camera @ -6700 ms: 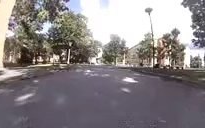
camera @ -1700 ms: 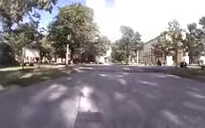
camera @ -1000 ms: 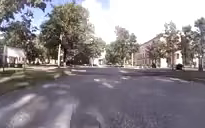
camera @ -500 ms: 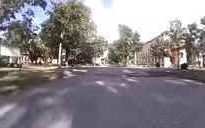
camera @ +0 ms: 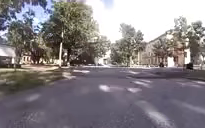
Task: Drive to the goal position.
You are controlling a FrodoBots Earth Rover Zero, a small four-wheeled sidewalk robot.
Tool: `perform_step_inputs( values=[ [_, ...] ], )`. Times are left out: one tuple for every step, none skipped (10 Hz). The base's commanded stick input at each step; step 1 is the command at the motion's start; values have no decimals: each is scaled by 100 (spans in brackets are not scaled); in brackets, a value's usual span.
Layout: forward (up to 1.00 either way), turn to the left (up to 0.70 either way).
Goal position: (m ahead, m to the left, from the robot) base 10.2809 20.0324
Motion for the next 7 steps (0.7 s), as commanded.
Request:
perform_step_inputs(
  values=[
    [100, 0],
    [100, 0],
    [100, 0],
    [100, 0],
    [100, 0],
    [100, 0],
    [100, 0]
  ],
)
